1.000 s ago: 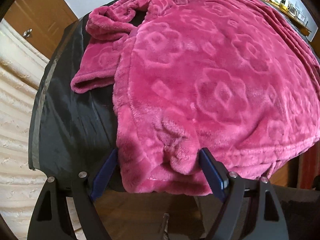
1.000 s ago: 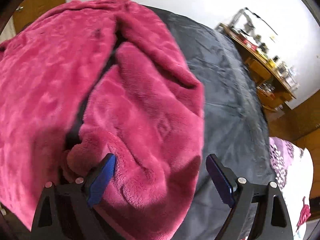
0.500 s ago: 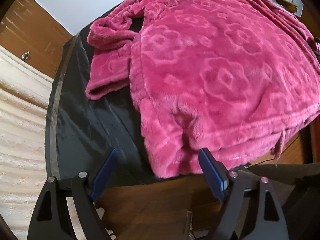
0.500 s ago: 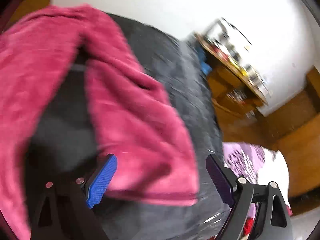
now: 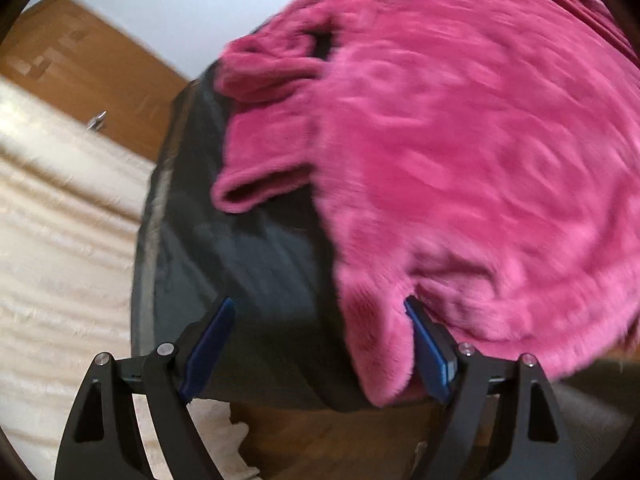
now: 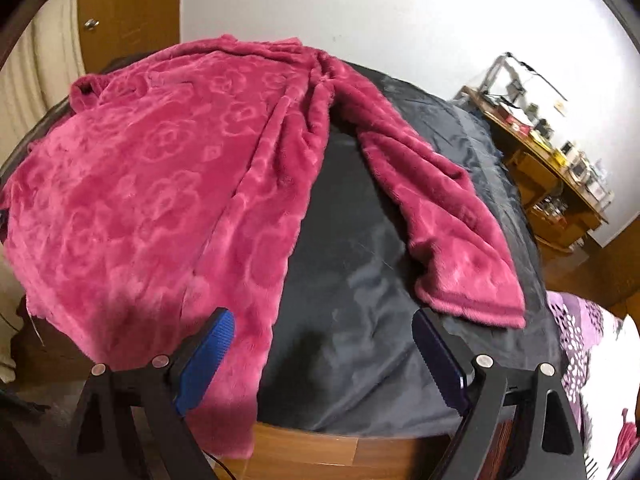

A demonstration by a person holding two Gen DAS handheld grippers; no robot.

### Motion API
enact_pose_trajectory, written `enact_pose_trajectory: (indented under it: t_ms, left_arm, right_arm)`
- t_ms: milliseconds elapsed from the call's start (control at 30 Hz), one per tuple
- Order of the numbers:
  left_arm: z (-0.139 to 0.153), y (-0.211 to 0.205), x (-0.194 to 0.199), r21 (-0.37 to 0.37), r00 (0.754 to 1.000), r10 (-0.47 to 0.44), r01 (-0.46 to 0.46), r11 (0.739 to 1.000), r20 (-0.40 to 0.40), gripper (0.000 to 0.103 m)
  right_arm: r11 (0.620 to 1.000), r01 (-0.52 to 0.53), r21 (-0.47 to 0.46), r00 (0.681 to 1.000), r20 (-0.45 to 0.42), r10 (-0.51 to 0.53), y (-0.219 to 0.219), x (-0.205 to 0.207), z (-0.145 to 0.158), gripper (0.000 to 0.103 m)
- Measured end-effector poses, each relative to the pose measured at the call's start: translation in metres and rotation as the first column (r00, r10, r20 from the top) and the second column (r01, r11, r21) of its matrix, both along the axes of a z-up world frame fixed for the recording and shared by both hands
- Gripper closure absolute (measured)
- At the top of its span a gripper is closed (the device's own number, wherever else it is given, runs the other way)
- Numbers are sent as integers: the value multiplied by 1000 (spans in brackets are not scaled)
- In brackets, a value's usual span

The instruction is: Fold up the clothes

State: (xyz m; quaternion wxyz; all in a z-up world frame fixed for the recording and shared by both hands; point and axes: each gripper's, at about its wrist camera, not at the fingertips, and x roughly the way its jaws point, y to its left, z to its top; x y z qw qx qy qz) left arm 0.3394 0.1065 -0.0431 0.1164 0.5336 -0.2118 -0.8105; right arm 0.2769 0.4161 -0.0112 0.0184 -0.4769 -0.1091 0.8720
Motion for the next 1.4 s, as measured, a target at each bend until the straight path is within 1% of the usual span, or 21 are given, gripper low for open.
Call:
enact_pose_trajectory:
  t_ms: [67, 133, 233, 333, 433, 600, 767, 833, 900, 933, 1000, 1033, 1067, 1100, 1133, 1167, 1200, 1233, 1300, 1333, 1400]
  left_arm:
    - [8, -4, 0, 46, 998, 41, -40, 998, -38, 17]
    - [12, -4, 3, 46, 997, 40, -37, 998, -68, 16]
    - [13, -5, 8, 26, 994, 11, -8, 1000, -110, 16]
    - [11, -13, 10, 16, 990, -15, 18, 1000, -142, 16]
    - [3, -18, 14, 21, 989, -44, 48, 999, -138, 16]
    - [-12, -3, 19, -66, 981, -140, 132, 989, -138, 16]
    - [-19, 13, 25, -172, 956, -256, 231, 958, -140, 16]
    - [-19, 14, 22, -177, 956, -261, 236, 955, -132, 16]
    - [-17, 12, 18, -157, 963, -243, 223, 962, -120, 17]
    - [-17, 11, 15, -142, 966, -232, 215, 966, -112, 18]
    - [-16, 11, 15, -106, 970, -224, 214, 971, -96, 26]
    - [-15, 11, 16, -84, 970, -229, 222, 971, -84, 36]
    - [-15, 11, 17, -70, 969, -237, 233, 970, -74, 45]
    - [-16, 13, 19, -64, 966, -249, 245, 967, -64, 50]
    - [-17, 15, 21, -61, 964, -262, 258, 964, -55, 60]
    - [-19, 17, 23, -58, 961, -274, 272, 961, -46, 70]
    - [-21, 20, 25, -55, 957, -287, 285, 957, -37, 74]
    - [-22, 21, 27, -52, 955, -295, 294, 955, -33, 79]
    - [-23, 22, 30, -46, 952, -304, 302, 952, -39, 81]
    - [-22, 21, 32, -36, 952, -304, 303, 952, -45, 82]
    - [-19, 17, 36, -23, 951, -304, 303, 953, -63, 82]
  right_arm:
    - [998, 56, -22, 998, -3, -56, 5, 13, 1, 12]
    - [992, 115, -51, 993, 0, -116, 9, 28, 0, 12]
    - [979, 182, -92, 983, 46, -179, 6, 54, -11, 12]
    - [978, 192, -87, 978, 103, -183, -11, 76, -22, 12]
    - [982, 176, -65, 978, 125, -167, -29, 86, -27, 12]
    - [986, 155, -55, 981, 123, -147, -57, 103, -33, 12]
    - [985, 175, -5, 977, 124, -173, -65, 114, -48, 12]
    - [979, 206, -1, 972, 115, -204, -59, 110, -52, 12]
    - [975, 219, 29, 970, 97, -221, -57, 103, -55, 12]
    - [975, 213, 61, 972, 88, -218, -58, 98, -57, 12]
    - [973, 165, 163, 981, 72, -179, -67, 87, -63, 12]
    - [967, 141, 211, 985, 68, -159, -72, 82, -66, 12]
    - [963, 126, 238, 987, 64, -145, -75, 79, -69, 12]
    - [958, 111, 265, 989, 61, -132, -77, 77, -72, 12]
    - [955, 104, 277, 990, 59, -125, -79, 74, -73, 13]
    - [957, 110, 267, 990, 57, -129, -77, 72, -72, 25]
    - [961, 117, 251, 989, 55, -135, -75, 70, -70, 51]
    - [964, 125, 234, 989, 53, -141, -73, 68, -67, 66]
    - [969, 133, 209, 989, 43, -145, -71, 64, -62, 67]
    - [970, 131, 204, 989, 36, -141, -70, 62, -59, 70]
    - [969, 143, 200, 989, 3, -147, -70, 60, -49, 72]
